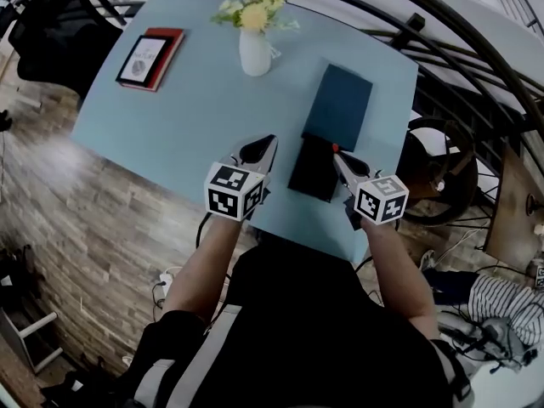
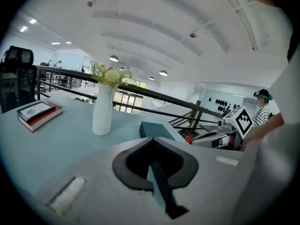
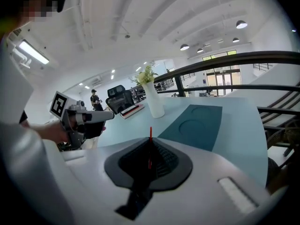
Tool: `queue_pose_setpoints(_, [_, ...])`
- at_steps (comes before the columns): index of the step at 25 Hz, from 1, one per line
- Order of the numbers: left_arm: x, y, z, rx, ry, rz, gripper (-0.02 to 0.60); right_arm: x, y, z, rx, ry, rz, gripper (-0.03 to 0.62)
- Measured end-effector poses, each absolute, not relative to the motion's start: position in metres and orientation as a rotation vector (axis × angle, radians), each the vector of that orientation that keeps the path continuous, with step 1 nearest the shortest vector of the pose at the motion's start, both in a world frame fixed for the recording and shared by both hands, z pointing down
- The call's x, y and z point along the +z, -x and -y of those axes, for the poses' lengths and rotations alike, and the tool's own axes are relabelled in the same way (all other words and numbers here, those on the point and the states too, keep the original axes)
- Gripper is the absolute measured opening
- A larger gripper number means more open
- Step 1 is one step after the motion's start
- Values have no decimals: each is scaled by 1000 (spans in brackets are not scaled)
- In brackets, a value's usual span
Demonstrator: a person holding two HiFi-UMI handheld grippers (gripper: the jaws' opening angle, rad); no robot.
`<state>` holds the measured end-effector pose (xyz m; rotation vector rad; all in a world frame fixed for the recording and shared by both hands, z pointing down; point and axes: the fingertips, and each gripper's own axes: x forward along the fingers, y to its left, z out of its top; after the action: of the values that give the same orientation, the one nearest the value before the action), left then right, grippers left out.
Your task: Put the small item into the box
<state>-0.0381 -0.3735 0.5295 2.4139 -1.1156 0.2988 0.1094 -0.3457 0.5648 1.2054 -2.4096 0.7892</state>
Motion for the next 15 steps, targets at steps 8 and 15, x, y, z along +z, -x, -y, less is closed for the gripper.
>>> queue_pose_setpoints(8, [549, 19, 380, 316, -2389, 1068, 8, 609, -109, 356, 837, -1122, 2314, 14])
queue_pose_setpoints(15, [555, 18, 382, 297, -2371, 1070, 7, 640, -102, 356, 805, -1009, 2221, 14])
